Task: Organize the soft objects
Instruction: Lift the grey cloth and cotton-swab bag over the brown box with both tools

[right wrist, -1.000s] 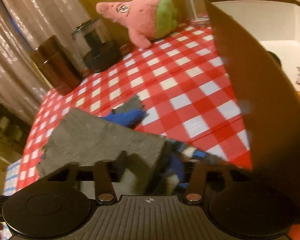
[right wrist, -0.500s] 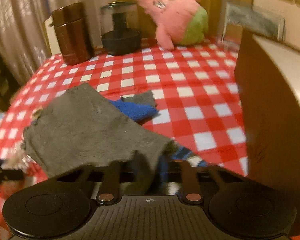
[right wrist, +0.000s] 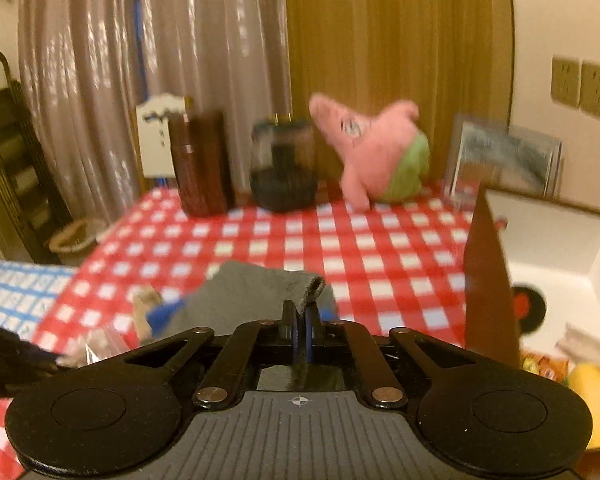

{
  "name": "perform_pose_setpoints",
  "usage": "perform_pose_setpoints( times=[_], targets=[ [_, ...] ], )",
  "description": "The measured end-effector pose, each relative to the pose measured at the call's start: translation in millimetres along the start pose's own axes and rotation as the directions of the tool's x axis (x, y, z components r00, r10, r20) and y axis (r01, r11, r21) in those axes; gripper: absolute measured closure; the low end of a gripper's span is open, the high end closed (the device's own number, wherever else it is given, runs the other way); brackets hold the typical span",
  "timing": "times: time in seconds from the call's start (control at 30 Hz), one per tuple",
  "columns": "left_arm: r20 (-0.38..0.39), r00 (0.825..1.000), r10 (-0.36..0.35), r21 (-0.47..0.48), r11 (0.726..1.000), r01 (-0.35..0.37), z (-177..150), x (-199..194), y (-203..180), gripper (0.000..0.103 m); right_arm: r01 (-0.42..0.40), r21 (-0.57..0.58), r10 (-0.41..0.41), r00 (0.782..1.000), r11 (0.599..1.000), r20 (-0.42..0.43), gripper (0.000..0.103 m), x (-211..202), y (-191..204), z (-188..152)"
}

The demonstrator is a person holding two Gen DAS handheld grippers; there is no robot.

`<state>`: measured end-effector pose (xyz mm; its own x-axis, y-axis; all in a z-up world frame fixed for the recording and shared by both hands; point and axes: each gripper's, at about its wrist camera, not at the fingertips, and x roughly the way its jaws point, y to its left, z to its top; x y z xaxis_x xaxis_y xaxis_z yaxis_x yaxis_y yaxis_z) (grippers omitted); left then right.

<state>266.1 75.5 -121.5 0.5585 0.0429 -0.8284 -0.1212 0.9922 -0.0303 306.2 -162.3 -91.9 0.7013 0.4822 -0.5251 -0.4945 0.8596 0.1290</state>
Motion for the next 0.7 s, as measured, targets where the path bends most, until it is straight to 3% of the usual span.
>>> perform_pose_setpoints(
  times=[0.37,0.7],
  targets=[
    [0.074,0.997,-0.013,0.022,1.0,0.011,-1.7,-39.6,-7.2,0.084,0.019,-0.05,-0.013,0.992,0.999,0.126,0.1,-59.3,14.8,38.5],
    [0.108,0.992,-0.067,0.082,0.995,0.059,9.1,-62.2,-28.7,0.084,0.098,-0.031,-0.094,0.987,0.995,0.13,0.1,-94.6,0.3,51.6]
  ],
)
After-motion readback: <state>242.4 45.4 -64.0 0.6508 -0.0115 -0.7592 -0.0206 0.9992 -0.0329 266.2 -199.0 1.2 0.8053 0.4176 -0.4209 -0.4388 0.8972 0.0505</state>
